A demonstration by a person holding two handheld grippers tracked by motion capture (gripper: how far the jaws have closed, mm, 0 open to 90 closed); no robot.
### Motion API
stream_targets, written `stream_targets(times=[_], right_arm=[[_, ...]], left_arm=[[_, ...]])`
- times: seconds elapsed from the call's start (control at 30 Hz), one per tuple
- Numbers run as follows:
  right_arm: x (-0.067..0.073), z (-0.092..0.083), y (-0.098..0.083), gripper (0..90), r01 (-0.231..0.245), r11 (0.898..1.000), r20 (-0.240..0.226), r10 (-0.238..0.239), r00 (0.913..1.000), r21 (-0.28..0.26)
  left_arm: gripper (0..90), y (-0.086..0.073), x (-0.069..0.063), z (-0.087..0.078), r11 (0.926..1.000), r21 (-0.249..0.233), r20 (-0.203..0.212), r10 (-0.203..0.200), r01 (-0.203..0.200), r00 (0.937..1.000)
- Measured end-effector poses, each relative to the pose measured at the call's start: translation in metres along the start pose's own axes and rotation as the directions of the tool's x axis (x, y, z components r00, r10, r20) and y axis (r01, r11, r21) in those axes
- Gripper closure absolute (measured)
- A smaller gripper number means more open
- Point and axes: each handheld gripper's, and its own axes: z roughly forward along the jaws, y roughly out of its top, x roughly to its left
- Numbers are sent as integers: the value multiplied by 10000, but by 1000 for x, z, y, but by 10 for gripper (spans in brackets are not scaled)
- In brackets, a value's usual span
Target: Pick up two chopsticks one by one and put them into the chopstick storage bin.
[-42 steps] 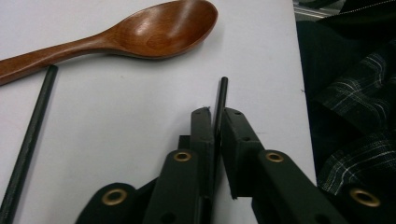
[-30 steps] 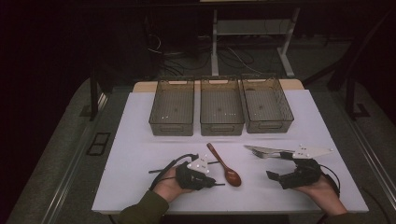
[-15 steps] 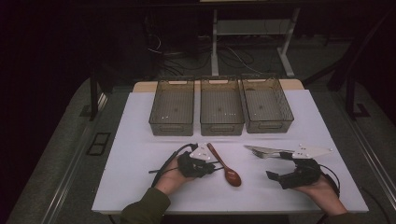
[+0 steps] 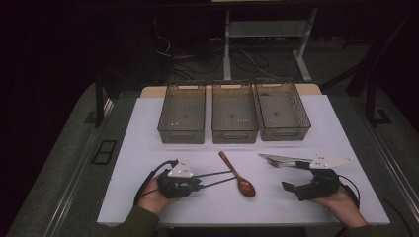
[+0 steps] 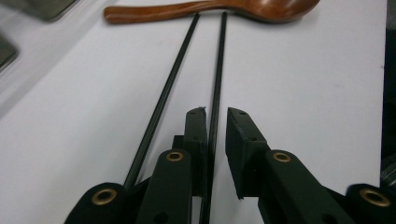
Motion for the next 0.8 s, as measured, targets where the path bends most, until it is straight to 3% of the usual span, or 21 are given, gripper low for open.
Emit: stream_targets(times=[0.1, 0.37, 0.8], right_arm=[[0, 0, 0, 49, 17, 10000, -12, -17, 10000, -10], [0, 0, 0, 49, 0, 10000, -36, 0, 10000, -31], [0, 0, 0, 49, 19, 10000, -39, -19, 10000, -25]], left_arm=[[791, -6, 2, -3, 9997, -138, 21, -212, 212, 9998], [816, -11, 6, 4, 9994, 288, 182, -214, 209, 9996], [851, -12, 9, 6, 9992, 327, 528, -263, 246, 9983]])
